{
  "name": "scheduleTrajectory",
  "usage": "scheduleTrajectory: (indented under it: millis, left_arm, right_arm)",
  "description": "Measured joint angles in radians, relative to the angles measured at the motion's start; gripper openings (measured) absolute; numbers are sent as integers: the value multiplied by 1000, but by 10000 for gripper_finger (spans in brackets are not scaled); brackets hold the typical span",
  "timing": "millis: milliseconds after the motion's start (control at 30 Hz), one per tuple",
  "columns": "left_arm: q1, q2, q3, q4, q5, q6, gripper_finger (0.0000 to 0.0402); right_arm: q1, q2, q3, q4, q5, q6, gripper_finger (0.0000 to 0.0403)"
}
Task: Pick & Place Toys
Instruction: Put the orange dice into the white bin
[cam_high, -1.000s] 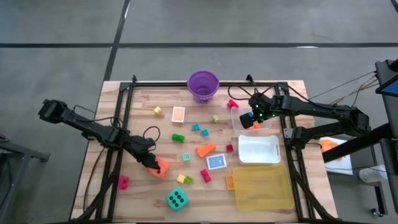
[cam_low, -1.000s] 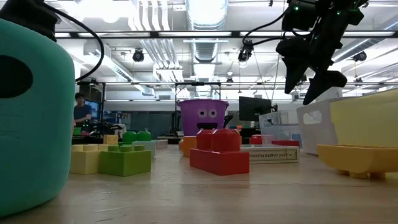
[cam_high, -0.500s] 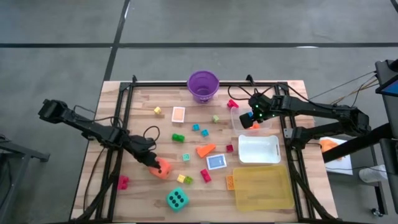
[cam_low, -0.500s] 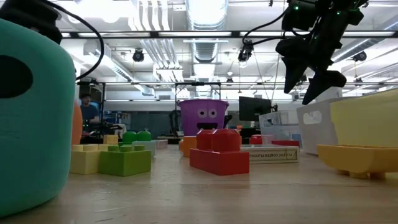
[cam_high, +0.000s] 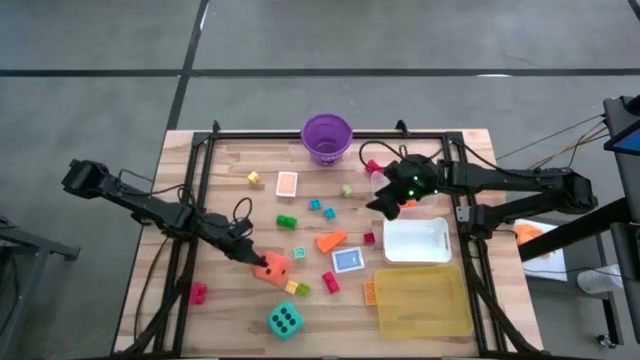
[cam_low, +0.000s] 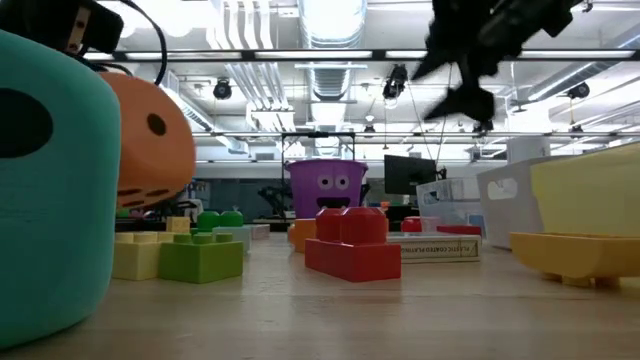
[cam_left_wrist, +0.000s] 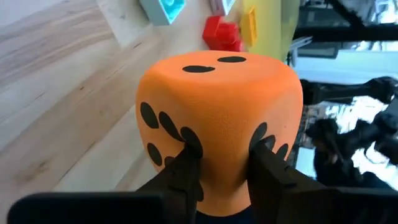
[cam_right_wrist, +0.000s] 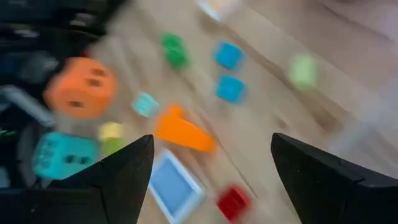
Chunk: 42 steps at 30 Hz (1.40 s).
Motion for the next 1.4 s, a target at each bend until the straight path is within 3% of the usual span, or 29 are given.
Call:
scheduleTrajectory:
  millis: [200, 367, 633, 933, 1400]
  left_arm:
    - [9, 0, 0, 116, -58, -3, 80]
    - [41, 0, 1, 152, -64, -3, 67]
    - [74, 0, 1, 200, -64, -2, 51]
    - [74, 0, 2, 246, -60, 8, 42]
    - [103, 4, 2, 307, -82, 36, 27]
  right_arm:
    - [120, 2, 0, 235, 11, -90, 317]
    - [170, 3, 0, 244, 97, -74, 317]
    - [184, 92, 11, 332, 91, -75, 317]
    - [183, 373, 227, 332, 2, -247, 317]
    - [182, 626, 547, 144, -188, -415, 317]
